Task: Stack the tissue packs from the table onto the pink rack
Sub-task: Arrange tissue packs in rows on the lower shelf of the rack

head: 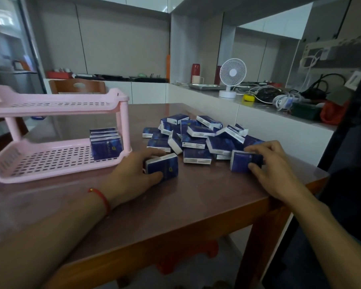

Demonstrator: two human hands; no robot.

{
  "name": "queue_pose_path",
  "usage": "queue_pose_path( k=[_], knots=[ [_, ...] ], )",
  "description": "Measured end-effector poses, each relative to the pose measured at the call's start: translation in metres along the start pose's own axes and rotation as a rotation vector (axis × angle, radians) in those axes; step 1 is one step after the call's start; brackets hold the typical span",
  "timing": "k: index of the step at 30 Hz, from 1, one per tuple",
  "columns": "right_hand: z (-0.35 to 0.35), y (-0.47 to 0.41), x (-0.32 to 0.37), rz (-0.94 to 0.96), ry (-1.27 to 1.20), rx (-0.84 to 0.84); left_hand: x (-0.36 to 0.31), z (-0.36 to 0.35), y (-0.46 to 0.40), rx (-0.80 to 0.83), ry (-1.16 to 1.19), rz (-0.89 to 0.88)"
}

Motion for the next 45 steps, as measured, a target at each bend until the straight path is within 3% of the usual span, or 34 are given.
queue_pose_path(
  k=[5, 9, 12, 16, 22, 30, 35, 38, 42, 45],
  knots=[
    [0.016, 0.006, 0.019, 0.106, -0.115, 0.027, 0.000, 0.000, 0.004, -0.011, -0.024, -0.010],
    [0.012, 0.006, 0.069, 0.241, -0.437, 0.184, -0.002, 0.001, 0.006, 0.016, -0.008, -0.014],
    [-0.013, -0.007, 0.098, 0.315, -0.375, 0.250, -0.005, 0.002, 0.008, 0.114, 0.066, 0.009],
    [-0.042, -0.028, 0.115, 0.292, -0.362, 0.176, -0.007, 0.002, 0.013, 0.214, 0.159, 0.056],
    [-0.063, -0.028, 0.116, 0.248, -0.422, 0.215, -0.004, 0.002, 0.010, 0.217, 0.153, 0.025],
    [-0.067, -0.031, 0.115, 0.245, -0.499, 0.202, -0.007, 0.008, 0.012, 0.108, 0.055, -0.050],
    [-0.065, -0.034, 0.111, 0.193, -0.686, 0.272, -0.007, 0.030, 0.018, 0.126, 0.107, -0.026],
    [-0.065, -0.039, 0.105, 0.146, -0.666, 0.342, 0.008, 0.056, 0.031, 0.105, 0.068, -0.004],
    [-0.072, -0.051, 0.114, 0.218, -0.566, 0.421, 0.031, 0.097, 0.051, -0.081, 0.119, 0.049],
    [-0.074, -0.073, 0.132, 0.264, -0.521, 0.313, 0.040, 0.118, 0.047, -0.261, 0.110, 0.080]
  ],
)
Point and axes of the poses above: each hand's wrist, its own y-axis away from the middle knuckle, its own z-axis out of the back of the hand, x = y × z, the point moved 2 cm from there along -y, towards the middle knuckle, and after that the axes turned 15 degrees about z, right-handed, at the moved point
